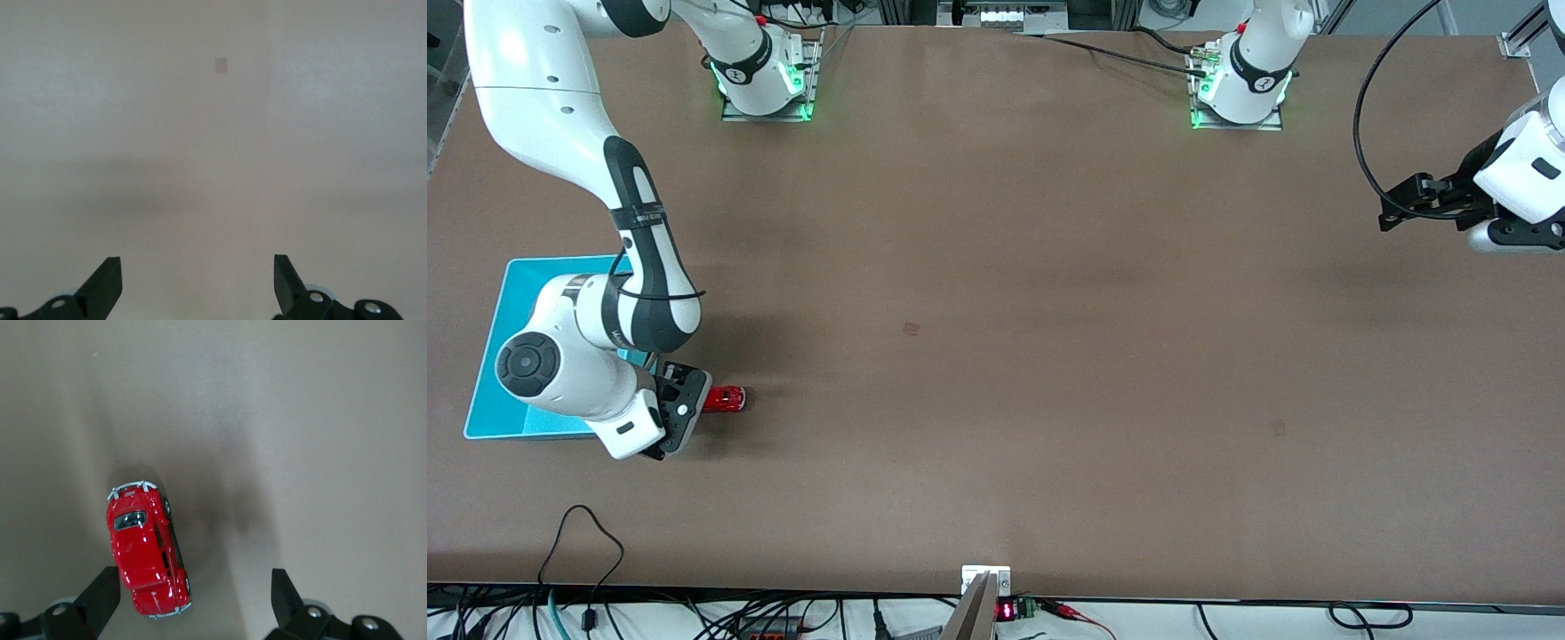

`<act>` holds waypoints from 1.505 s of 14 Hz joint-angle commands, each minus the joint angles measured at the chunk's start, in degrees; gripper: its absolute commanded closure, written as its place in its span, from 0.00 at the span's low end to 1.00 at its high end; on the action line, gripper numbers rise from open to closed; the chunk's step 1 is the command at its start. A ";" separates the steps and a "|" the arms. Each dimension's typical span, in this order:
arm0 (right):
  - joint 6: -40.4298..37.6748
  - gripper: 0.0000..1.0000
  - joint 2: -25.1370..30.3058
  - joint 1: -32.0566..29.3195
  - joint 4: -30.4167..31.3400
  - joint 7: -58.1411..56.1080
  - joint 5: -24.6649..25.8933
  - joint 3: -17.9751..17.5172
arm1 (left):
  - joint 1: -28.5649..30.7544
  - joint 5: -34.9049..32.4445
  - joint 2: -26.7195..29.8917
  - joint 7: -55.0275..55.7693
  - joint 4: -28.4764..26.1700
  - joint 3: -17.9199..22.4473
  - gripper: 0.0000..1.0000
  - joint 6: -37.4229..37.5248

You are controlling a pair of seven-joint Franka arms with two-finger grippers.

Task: Wind red beetle toy and store in blue box
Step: 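Lower the right gripper onto the red car and grasp it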

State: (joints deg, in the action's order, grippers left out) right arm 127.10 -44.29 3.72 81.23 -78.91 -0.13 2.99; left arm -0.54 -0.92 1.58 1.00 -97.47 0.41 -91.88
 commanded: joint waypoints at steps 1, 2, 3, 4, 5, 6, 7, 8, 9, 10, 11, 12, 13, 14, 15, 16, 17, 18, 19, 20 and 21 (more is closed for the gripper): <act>-0.71 0.00 -1.06 -0.30 -1.51 -4.14 -0.13 -0.35 | -0.69 0.48 -0.43 0.41 1.49 0.56 0.00 1.26; -0.89 0.00 -1.06 -0.21 -1.34 -4.76 -0.13 -0.44 | -0.69 0.48 -0.43 0.32 1.49 0.56 0.00 1.26; -0.89 0.00 -1.06 -0.21 -1.25 -4.85 -0.13 -0.44 | -0.69 0.48 -0.43 0.32 1.40 0.56 0.00 1.26; -0.89 0.00 -1.23 -0.30 -1.25 -5.03 -0.13 -0.44 | -0.69 0.48 -0.43 0.40 1.49 0.56 0.00 1.26; -0.89 0.00 -1.50 -0.21 -1.16 -5.29 -0.13 -0.44 | -0.69 0.48 -0.43 0.32 1.49 0.56 0.00 1.26; -0.98 0.00 -1.50 -0.12 -0.81 -5.29 -0.13 -0.61 | -0.60 0.48 -0.43 0.32 1.40 0.56 0.00 1.26; -0.98 0.00 -1.41 0.05 -0.11 -5.29 -0.13 -0.62 | -0.60 0.48 -0.43 0.23 1.40 0.56 0.00 1.26; -0.89 0.00 -1.50 0.05 -0.02 -5.64 -0.13 -0.70 | -0.60 0.48 -0.43 0.23 1.49 0.56 0.00 1.26; -0.89 0.00 -1.85 -0.03 0.07 -6.25 -0.13 -0.70 | -0.60 0.48 -0.43 0.23 1.49 0.56 0.00 1.26; -0.89 0.00 -2.29 -0.12 0.07 -6.78 -0.13 -0.70 | -0.60 0.48 -0.43 0.23 1.49 0.56 0.00 1.26; -0.80 0.00 -2.46 -0.12 0.07 -6.87 -0.13 -0.70 | -0.60 0.48 -0.43 0.14 1.49 0.56 0.00 1.26; -0.80 0.00 -2.90 -0.12 0.07 -6.88 -0.13 -0.70 | -0.60 0.57 -0.43 0.05 1.49 0.65 0.00 1.26; -0.80 0.00 -2.99 -0.12 0.15 -6.88 -0.22 -0.70 | -0.60 0.57 -0.43 0.05 1.49 0.56 0.00 1.26; -0.98 0.00 -3.26 -0.03 0.42 -6.79 -0.31 -0.70 | -0.60 0.57 -0.43 0.05 1.49 0.65 0.00 1.26; -0.98 0.00 -3.26 -0.12 1.12 -6.70 -0.39 -0.70 | -0.52 0.57 -0.43 0.05 1.49 0.56 0.00 1.26; -0.89 0.00 -3.26 -0.30 1.56 -6.70 -0.39 -0.70 | -0.52 0.57 -0.43 -0.03 1.49 0.56 0.00 1.26; -0.89 0.00 -3.26 -0.30 1.56 -6.79 -0.31 -0.70 | -0.52 0.57 -0.43 0.05 1.49 0.65 0.00 1.26; -0.89 0.00 -3.34 -0.30 1.56 -6.79 -0.39 -0.70 | -0.52 0.57 -0.43 -0.03 1.40 0.56 0.00 1.26; -0.80 0.00 -3.35 -0.30 1.56 -6.70 -0.39 -0.70 | -0.52 0.57 -0.43 -0.04 1.49 0.65 0.00 1.26; -0.89 0.11 -3.35 0.05 1.56 -6.70 -0.31 -0.70 | -0.52 0.57 -0.43 -0.04 1.49 0.65 0.00 1.26; -1.06 0.29 -3.35 0.14 1.65 -6.70 -0.39 -0.70 | -0.52 0.57 -0.43 -0.04 1.49 0.65 0.00 1.26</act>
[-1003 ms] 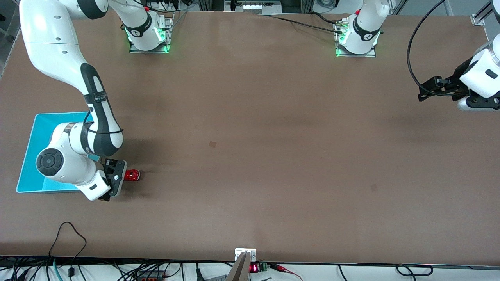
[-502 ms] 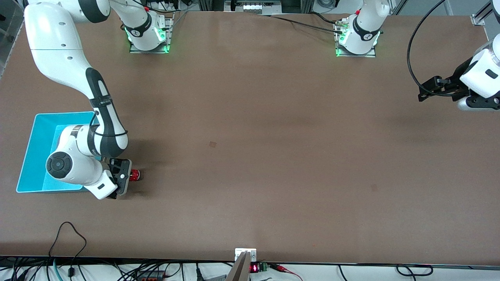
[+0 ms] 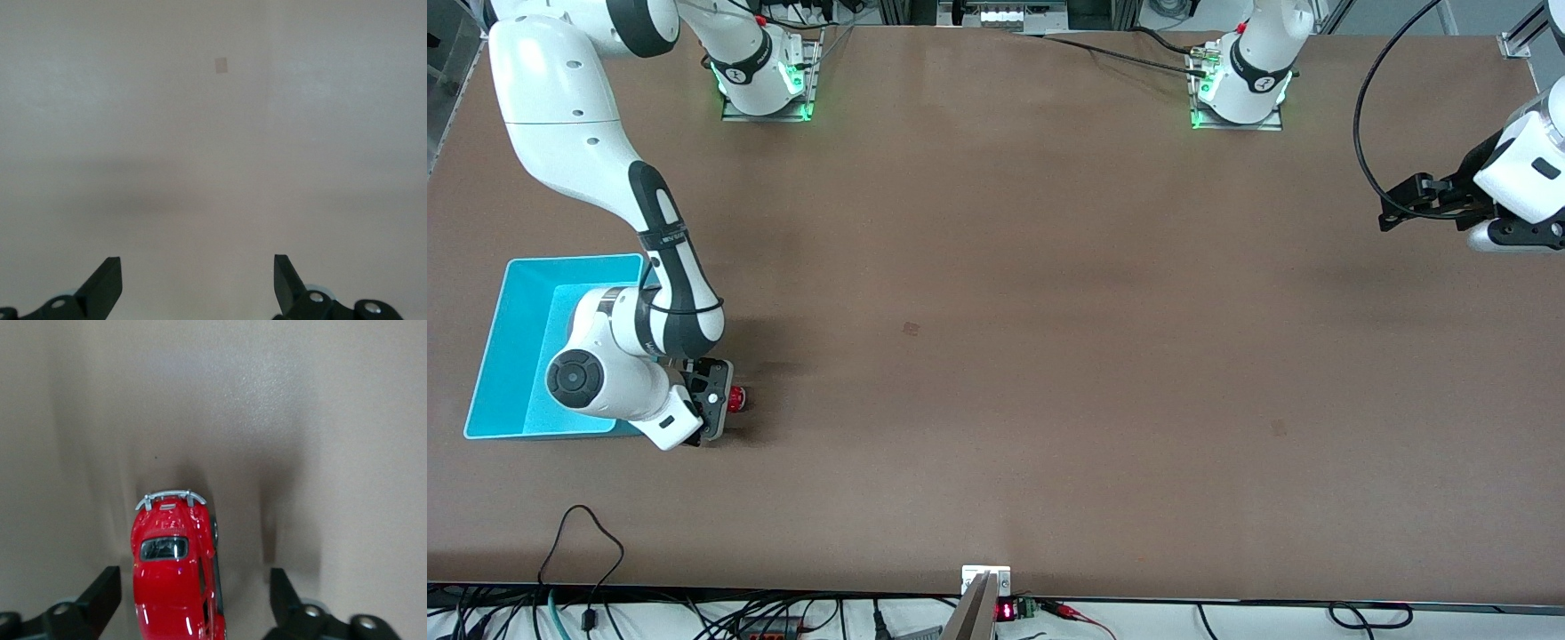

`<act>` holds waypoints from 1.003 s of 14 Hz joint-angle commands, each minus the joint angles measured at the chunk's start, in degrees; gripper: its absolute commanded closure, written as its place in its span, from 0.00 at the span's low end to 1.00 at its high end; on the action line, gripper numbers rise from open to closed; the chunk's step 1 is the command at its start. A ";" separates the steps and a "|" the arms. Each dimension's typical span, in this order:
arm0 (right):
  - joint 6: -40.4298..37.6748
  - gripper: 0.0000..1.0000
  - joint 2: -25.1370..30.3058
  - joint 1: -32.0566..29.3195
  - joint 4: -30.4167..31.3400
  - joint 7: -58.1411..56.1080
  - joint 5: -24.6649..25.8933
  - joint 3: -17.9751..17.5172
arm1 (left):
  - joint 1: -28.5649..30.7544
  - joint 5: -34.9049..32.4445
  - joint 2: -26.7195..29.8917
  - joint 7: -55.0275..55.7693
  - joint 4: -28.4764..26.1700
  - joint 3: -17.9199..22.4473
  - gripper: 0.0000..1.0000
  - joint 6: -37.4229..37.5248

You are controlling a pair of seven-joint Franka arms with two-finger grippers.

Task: Wind red beetle toy and store in blue box
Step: 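Lower the right gripper onto the red car and grasp it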

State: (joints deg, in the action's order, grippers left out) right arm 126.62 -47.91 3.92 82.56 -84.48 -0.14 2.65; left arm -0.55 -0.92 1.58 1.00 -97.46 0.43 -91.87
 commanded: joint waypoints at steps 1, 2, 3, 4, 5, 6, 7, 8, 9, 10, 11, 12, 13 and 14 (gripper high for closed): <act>-1.02 0.41 0.27 -0.57 0.32 -1.21 -0.30 -0.36 | -0.50 0.57 -0.43 -0.03 1.49 0.62 0.00 1.26; -1.29 0.78 0.45 -0.49 0.32 -0.51 -1.35 -0.45 | -0.41 0.57 -0.52 -0.03 1.49 0.62 0.00 1.26; -1.38 0.82 0.54 -0.31 0.32 -0.51 -2.05 -0.37 | -0.50 0.57 -0.52 -0.03 1.49 0.54 0.00 1.26; -1.38 0.86 0.62 -0.40 0.15 -0.42 -2.06 -0.36 | -0.50 0.57 -0.43 -0.03 1.49 0.62 0.00 1.26; -1.38 0.88 0.63 -0.57 0.06 -0.33 -2.23 -0.45 | -0.50 0.57 -0.52 -0.03 1.49 0.62 0.00 1.26; -1.38 0.89 0.89 -0.58 -0.03 -0.24 -3.02 -0.45 | -0.50 0.57 -0.52 -0.03 1.49 0.54 0.00 1.26; -1.46 0.89 1.32 -0.66 -0.20 -0.24 -5.11 -0.37 | -0.50 0.57 -0.52 -0.03 1.49 0.62 0.00 1.26; -1.64 0.89 2.63 -0.84 -0.38 -0.24 -7.66 -0.36 | -0.50 0.57 -0.43 -0.03 1.49 0.62 0.00 1.26; -1.64 0.89 4.30 -0.93 -0.64 -0.33 -10.29 0.07 | -0.41 0.57 -0.52 -0.03 1.49 0.62 0.00 1.26; -1.64 0.89 6.32 -1.71 -0.64 -0.33 -12.58 0.25 | -0.41 0.57 -0.52 -0.03 1.49 0.62 0.00 1.26; -1.64 0.90 7.82 -2.50 -0.73 -0.24 -13.82 0.16 | -0.50 0.57 -0.52 -0.03 1.49 0.62 0.00 1.26; -1.64 0.91 8.88 -2.60 -0.90 0.02 -15.66 0.34 | -0.41 0.57 -0.52 -0.03 1.49 0.62 0.00 1.26; -1.64 0.91 9.58 -2.68 -1.25 0.80 -17.68 0.69 | -0.41 0.57 -0.52 -0.03 1.49 0.62 0.00 1.26; -1.64 0.91 10.55 -3.38 -2.04 3.77 -18.84 1.47 | -0.41 0.57 -0.52 -0.03 1.49 0.62 0.00 1.26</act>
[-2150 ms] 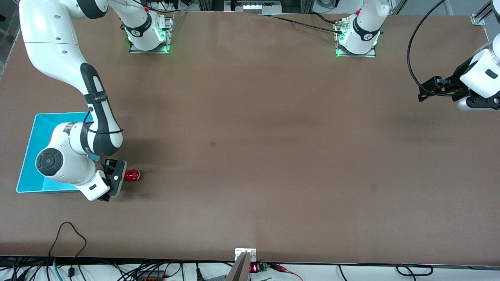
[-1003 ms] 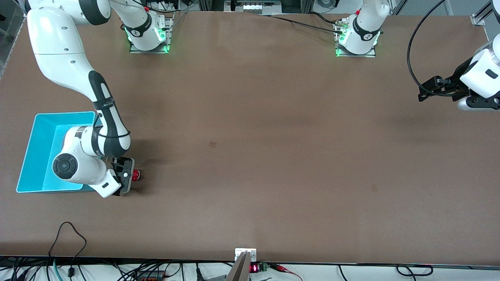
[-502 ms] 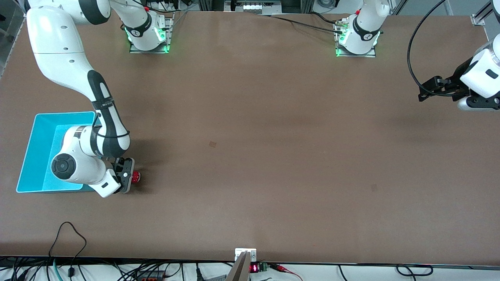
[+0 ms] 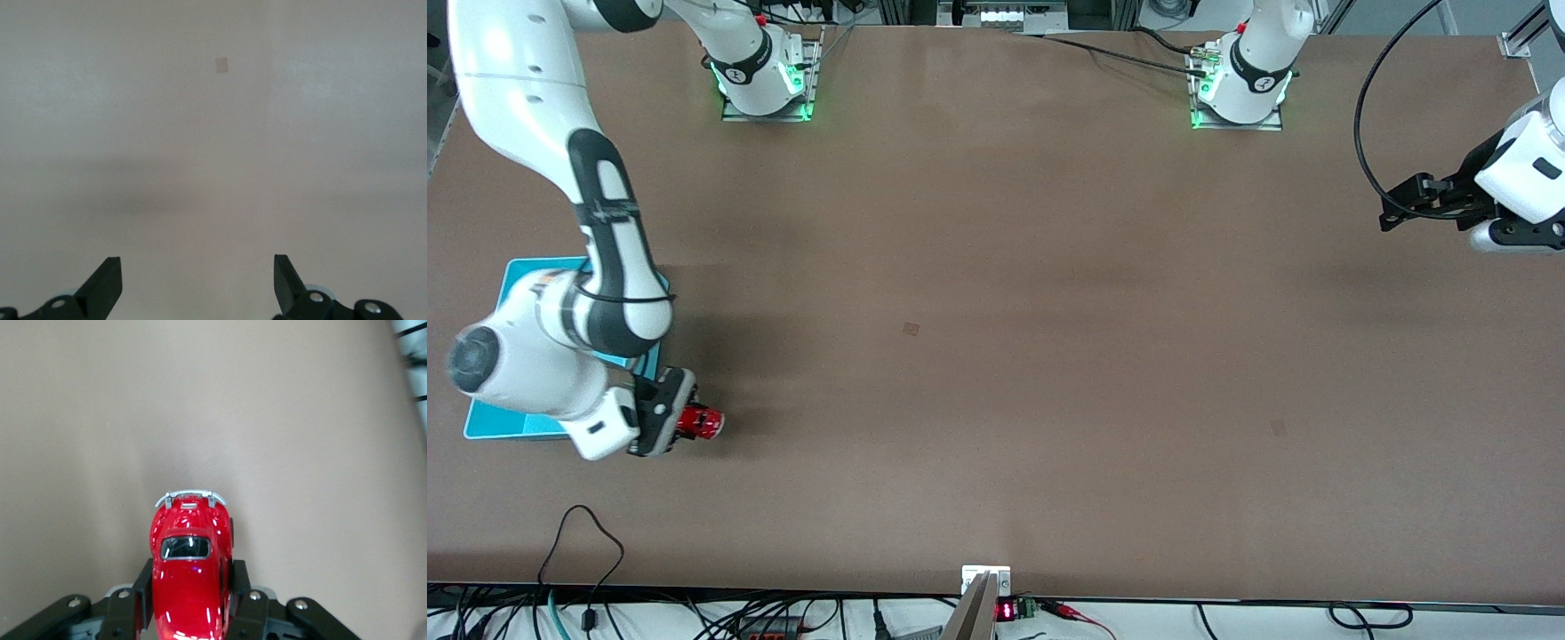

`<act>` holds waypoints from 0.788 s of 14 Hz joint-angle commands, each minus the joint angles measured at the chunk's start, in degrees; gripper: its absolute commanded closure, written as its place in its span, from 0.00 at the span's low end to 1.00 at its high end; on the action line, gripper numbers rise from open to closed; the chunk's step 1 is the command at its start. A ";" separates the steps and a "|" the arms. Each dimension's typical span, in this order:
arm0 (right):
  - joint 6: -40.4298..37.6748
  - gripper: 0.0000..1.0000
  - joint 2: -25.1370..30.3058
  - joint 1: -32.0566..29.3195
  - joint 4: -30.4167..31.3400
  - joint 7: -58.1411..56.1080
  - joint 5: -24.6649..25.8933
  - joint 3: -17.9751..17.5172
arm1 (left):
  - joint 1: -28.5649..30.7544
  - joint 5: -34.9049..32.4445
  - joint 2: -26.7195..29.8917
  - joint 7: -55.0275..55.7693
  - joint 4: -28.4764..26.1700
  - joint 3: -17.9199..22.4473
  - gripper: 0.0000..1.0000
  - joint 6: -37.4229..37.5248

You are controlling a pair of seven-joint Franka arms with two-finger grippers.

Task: Wind red beetle toy and store in blue box
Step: 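Lift the red car with the right gripper and lower it into the box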

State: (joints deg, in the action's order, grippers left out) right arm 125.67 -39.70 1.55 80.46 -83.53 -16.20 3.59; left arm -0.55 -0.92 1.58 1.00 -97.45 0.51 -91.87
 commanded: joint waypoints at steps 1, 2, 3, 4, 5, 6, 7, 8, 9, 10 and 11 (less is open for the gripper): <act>-0.69 0.91 3.22 -1.20 0.05 7.90 -2.70 1.32 | -0.41 0.57 -0.52 -0.03 1.47 0.55 0.00 1.26; -0.69 0.91 3.40 -1.63 0.05 11.69 -2.35 2.46 | -0.41 0.57 -0.52 -0.03 1.47 0.55 0.00 1.26; -0.77 0.91 3.40 -1.64 0.05 14.51 -2.69 3.95 | -0.41 0.65 -0.43 -0.12 1.47 0.46 0.00 1.26; -1.04 0.92 3.40 -1.72 -0.04 17.58 -2.87 5.71 | -0.33 0.66 -0.52 -0.12 1.47 0.55 0.00 1.26; -1.04 0.94 3.40 -1.73 0.05 21.18 -2.87 7.29 | -0.24 0.66 -0.52 -0.12 1.47 0.55 0.00 1.26; -2.26 0.95 3.40 -1.99 0.05 24.96 -2.87 8.53 | -0.24 0.66 -0.52 -0.12 1.47 0.55 0.00 1.26; -4.71 0.95 3.40 -2.68 0.05 29.26 -2.96 9.58 | -0.24 0.66 -0.52 -0.12 1.47 0.55 0.00 1.26; -7.08 0.95 3.40 -4.08 0.05 33.31 -2.96 9.68 | -0.24 0.66 -0.52 -0.12 1.47 0.55 0.00 1.26; -8.06 0.95 3.32 -4.97 0.05 36.65 -2.79 9.77 | -0.24 0.66 -0.52 -0.12 1.47 0.55 0.00 1.26; -8.24 0.95 2.97 -5.85 0.14 39.99 -2.61 9.86 | -0.24 0.66 -0.52 -0.12 1.47 0.55 0.00 1.26; -8.68 0.96 2.62 -7.25 0.40 42.99 -2.26 10.03 | -0.24 0.66 -0.52 -0.03 1.47 0.55 0.00 1.26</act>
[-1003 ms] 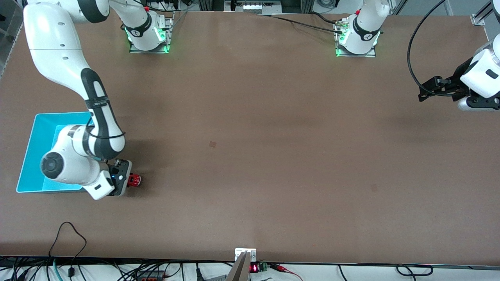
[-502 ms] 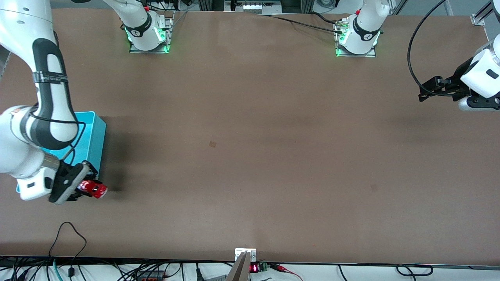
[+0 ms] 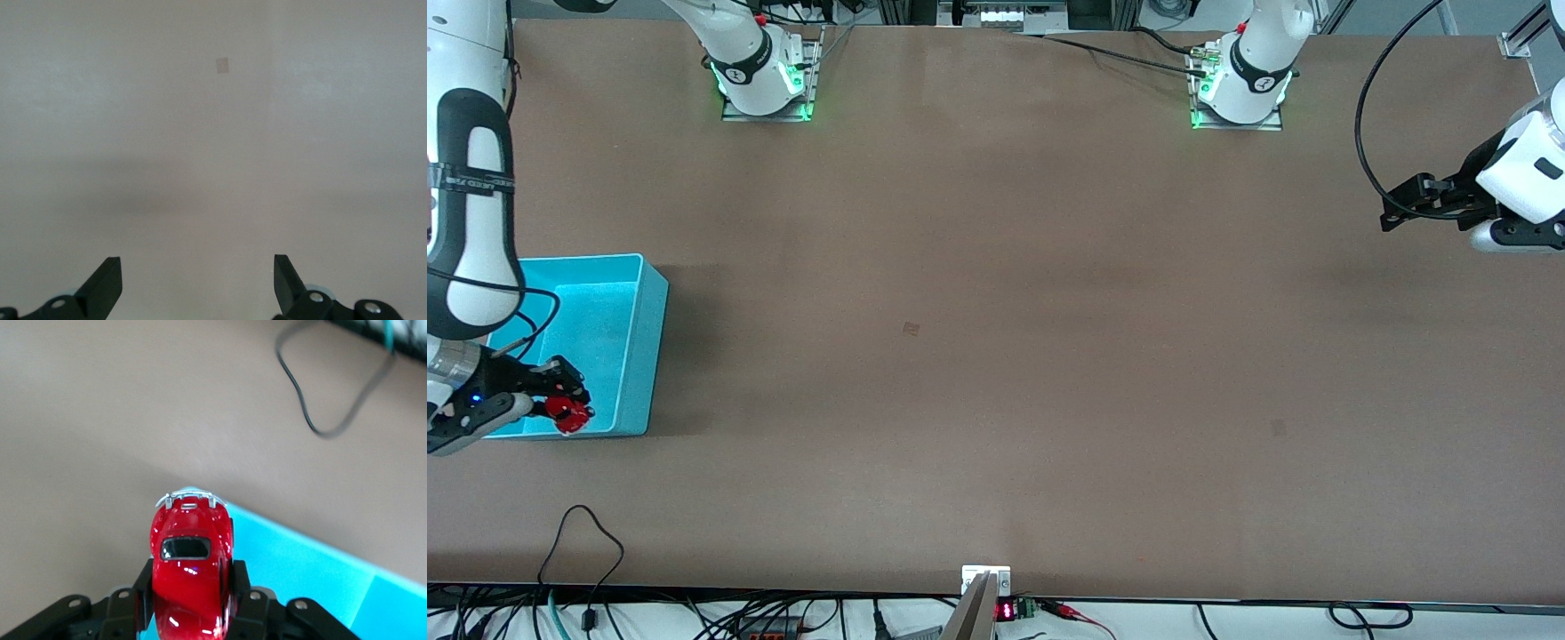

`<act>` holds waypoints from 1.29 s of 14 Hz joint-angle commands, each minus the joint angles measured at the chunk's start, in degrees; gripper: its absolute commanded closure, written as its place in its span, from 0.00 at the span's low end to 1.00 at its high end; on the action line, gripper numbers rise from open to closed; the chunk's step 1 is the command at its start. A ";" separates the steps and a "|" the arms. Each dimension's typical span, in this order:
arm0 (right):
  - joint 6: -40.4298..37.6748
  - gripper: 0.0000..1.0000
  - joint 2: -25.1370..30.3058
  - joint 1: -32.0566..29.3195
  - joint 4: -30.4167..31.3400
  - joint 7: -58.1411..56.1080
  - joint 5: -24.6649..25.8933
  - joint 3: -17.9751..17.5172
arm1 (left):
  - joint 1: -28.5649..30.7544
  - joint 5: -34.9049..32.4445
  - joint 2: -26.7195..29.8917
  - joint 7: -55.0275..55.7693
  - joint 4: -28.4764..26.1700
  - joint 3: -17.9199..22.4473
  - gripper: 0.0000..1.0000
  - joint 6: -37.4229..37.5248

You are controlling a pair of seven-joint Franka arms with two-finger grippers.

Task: Wind red beetle toy and store in blue box
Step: 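Lift the red car with the right gripper and lower it into the box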

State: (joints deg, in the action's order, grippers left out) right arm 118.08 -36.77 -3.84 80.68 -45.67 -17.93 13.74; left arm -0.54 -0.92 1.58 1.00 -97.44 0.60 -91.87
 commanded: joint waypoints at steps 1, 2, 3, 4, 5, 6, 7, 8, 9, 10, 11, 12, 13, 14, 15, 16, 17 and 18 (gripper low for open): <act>-1.88 0.97 -1.54 -3.35 0.27 6.98 -0.44 -0.11 | -0.25 0.74 -0.52 -0.03 1.47 0.46 0.00 1.26; -1.97 0.97 -2.33 -3.80 0.27 9.09 -0.44 0.06 | -0.25 0.66 -0.52 -0.03 1.47 0.46 0.00 1.26; -1.80 0.97 -3.39 -3.89 0.27 11.72 0.34 1.02 | -0.25 0.66 -0.52 -0.03 1.47 0.46 0.00 1.26; -1.97 0.97 -3.83 -3.89 0.44 14.44 0.87 1.29 | -0.25 0.74 -0.52 -0.03 1.47 0.46 0.00 1.26; -1.97 0.97 -4.27 -3.89 0.62 16.91 1.23 1.47 | -0.25 0.74 -0.52 -0.03 1.47 0.46 0.00 1.26; -1.97 0.97 -4.28 -3.89 1.05 17.54 1.93 1.47 | -0.25 0.74 -0.52 0.05 1.47 0.46 0.00 1.26; -1.97 0.96 -4.36 -3.89 1.49 17.72 2.80 1.47 | -0.25 0.74 -0.52 0.05 1.47 0.46 0.00 1.26; -1.45 0.96 -5.23 -3.63 1.58 17.81 3.60 1.47 | -0.25 0.74 -0.52 -0.03 1.47 0.46 0.00 1.26; -0.58 0.96 -6.37 -2.93 1.59 17.90 5.00 1.47 | -0.25 0.74 -0.52 0.05 1.47 0.46 0.00 1.26; 0.30 0.96 -7.34 -2.58 1.67 17.90 5.44 1.47 | -0.25 0.74 -0.52 -0.03 1.47 0.46 0.00 1.26; 0.40 0.96 -7.53 -2.49 1.85 17.90 5.80 1.47 | -0.25 0.74 -0.52 -0.03 1.47 0.46 0.00 1.26; 0.31 0.96 -7.61 -2.49 1.94 17.90 5.80 1.47 | -0.25 0.74 -0.52 -0.03 1.47 0.46 0.00 1.26; 0.22 0.94 -7.70 -2.57 2.46 17.81 5.89 1.47 | -0.25 0.74 -0.52 0.05 1.47 0.46 0.00 1.26; 0.31 0.93 -7.79 -2.49 2.90 17.72 6.24 1.47 | -0.25 0.74 -0.52 0.05 1.47 0.46 0.00 1.26; 0.40 0.93 -8.05 -2.57 3.08 17.72 7.28 1.47 | -0.25 0.74 -0.52 0.05 1.47 0.46 0.00 1.26; 0.66 0.91 -8.84 -2.58 3.08 17.81 7.73 1.47 | -0.25 0.74 -0.52 -0.03 1.47 0.46 0.00 1.26; 2.14 0.90 -9.45 -2.75 3.34 17.38 7.82 1.38 | -0.17 0.74 -0.52 -0.03 1.47 0.46 0.00 1.26; 3.64 0.90 -9.46 -2.84 4.13 17.02 7.82 1.47 | -0.17 0.74 -0.52 -0.03 1.47 0.46 0.00 1.26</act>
State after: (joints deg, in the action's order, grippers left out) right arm 119.27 -46.06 -6.60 83.50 -28.86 -11.02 15.12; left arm -0.53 -0.92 1.58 1.00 -97.44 0.62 -91.87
